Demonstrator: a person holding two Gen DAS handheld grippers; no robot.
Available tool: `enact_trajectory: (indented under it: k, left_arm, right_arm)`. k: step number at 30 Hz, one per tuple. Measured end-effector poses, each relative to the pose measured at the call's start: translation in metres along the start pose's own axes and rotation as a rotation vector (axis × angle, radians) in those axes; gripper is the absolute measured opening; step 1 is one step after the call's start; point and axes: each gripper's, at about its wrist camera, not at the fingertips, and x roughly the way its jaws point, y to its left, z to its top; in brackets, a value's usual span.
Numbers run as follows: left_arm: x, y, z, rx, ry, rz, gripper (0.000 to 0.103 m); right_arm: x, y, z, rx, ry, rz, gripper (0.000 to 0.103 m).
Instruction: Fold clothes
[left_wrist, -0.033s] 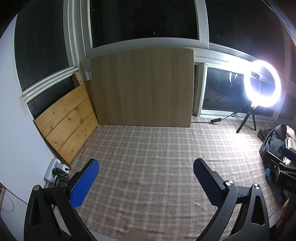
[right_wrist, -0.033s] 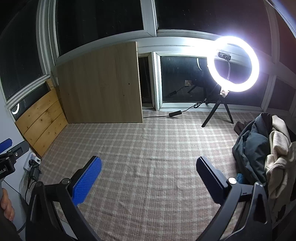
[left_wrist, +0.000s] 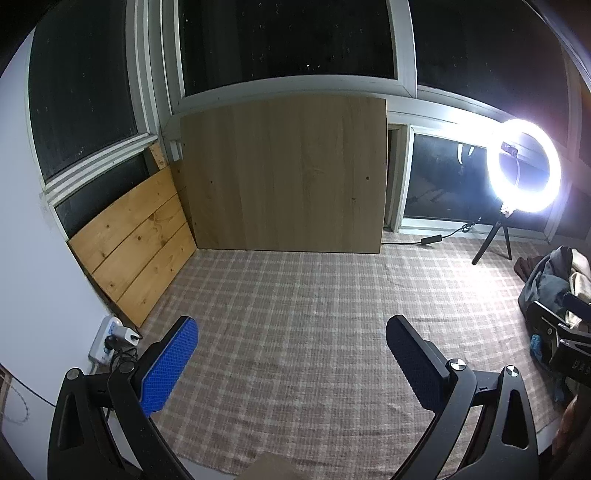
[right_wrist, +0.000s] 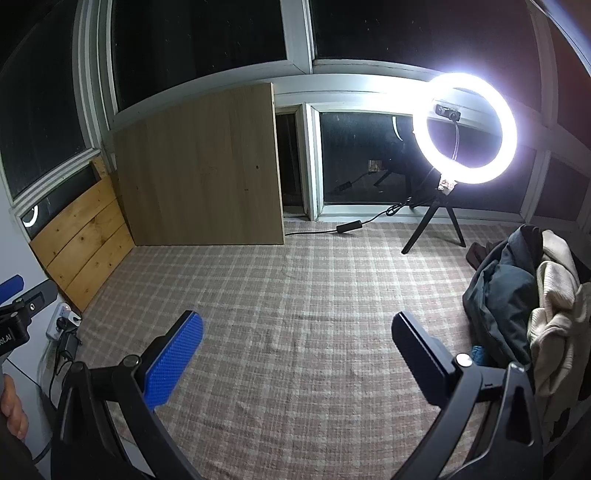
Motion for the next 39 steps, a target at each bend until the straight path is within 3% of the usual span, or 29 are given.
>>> enact_trajectory:
  k: [10,39]
  left_arm:
    - [-0.002,0.005,-0.002,0.031,-0.013,0.001,0.103]
    - [0.010,-0.020,-0.004,0.166,-0.019,-0.180,0.102]
  right_arm:
    - [-0.005,0.005,0.003,0.008,0.002,-0.006,0.103]
    - [-0.034,-0.008,-0.008,0.142,-0.013,-0.213,0.103]
